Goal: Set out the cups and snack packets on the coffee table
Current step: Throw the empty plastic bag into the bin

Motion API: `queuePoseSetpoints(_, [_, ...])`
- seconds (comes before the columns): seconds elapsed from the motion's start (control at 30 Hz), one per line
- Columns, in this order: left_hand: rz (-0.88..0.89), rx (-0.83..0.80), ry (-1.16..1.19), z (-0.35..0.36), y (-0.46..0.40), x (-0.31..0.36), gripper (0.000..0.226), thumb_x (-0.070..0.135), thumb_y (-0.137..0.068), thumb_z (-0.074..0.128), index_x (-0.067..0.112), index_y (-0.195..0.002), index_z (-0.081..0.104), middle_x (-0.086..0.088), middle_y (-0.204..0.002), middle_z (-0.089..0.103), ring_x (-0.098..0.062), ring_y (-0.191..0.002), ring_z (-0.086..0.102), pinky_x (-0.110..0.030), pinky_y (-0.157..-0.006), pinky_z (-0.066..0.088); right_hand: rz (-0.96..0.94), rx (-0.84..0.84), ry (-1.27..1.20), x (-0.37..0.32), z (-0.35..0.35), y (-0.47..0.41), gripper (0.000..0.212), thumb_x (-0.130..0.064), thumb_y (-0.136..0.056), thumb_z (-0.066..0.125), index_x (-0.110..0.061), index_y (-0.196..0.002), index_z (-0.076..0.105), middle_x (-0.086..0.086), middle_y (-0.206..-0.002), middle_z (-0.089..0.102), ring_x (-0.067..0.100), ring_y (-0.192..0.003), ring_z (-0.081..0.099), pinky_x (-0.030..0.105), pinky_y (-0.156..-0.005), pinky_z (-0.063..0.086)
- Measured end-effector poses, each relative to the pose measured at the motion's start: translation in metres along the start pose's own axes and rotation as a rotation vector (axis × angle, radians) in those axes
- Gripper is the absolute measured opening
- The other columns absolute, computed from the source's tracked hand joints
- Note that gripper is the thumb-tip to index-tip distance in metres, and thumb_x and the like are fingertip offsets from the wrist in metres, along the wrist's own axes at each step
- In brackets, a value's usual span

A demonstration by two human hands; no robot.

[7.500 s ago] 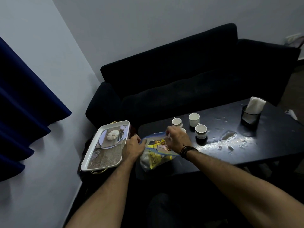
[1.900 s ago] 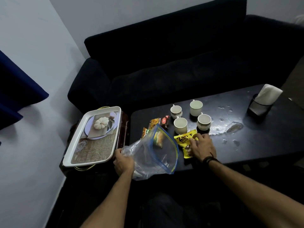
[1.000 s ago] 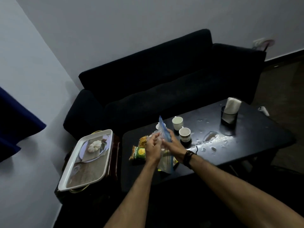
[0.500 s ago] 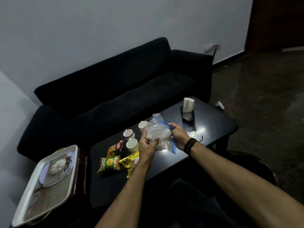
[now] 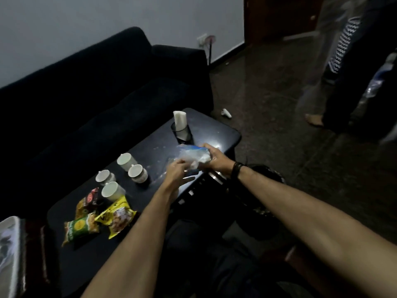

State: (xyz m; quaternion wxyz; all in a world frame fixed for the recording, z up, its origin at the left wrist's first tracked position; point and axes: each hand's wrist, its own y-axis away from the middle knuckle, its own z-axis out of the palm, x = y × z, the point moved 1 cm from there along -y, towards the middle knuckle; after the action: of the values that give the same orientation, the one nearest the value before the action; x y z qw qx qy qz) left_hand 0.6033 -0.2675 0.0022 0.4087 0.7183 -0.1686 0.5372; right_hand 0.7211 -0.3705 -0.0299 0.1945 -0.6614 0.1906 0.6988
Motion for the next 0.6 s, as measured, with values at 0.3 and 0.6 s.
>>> queuePoseSetpoints(0.3, [0.024,-0.211,-0.578,0.078,-0.026,-0.050,0.047,0.015,-0.089,0.066,0.015,-0.134,0.053,-0.004,-0.089,0.065,-0.019,-0.077,0.062,-0.031,-0.070,0.053,0.447,0.624,0.002,0.080,-0.150,0.035,0.045,-0.020,-0.090,0.067,0.001,-0.127,0.056,0.019,-0.109,0.064,0.023,-0.071,0.060,0.026,-0.050,0.048])
queuePoseSetpoints(0.6, [0.038,-0.256,-0.853,0.105,-0.064,-0.097,0.055,0.033,-0.086,0.068,0.027,-0.138,0.052,-0.006,-0.125,0.063,-0.019,-0.115,0.059,-0.024,-0.096,0.044,0.730,0.455,0.136,0.160,-0.184,0.049,0.044,-0.035,-0.092,0.062,-0.012,-0.126,0.045,0.013,-0.118,0.052,0.029,-0.088,0.059,0.032,-0.053,0.046])
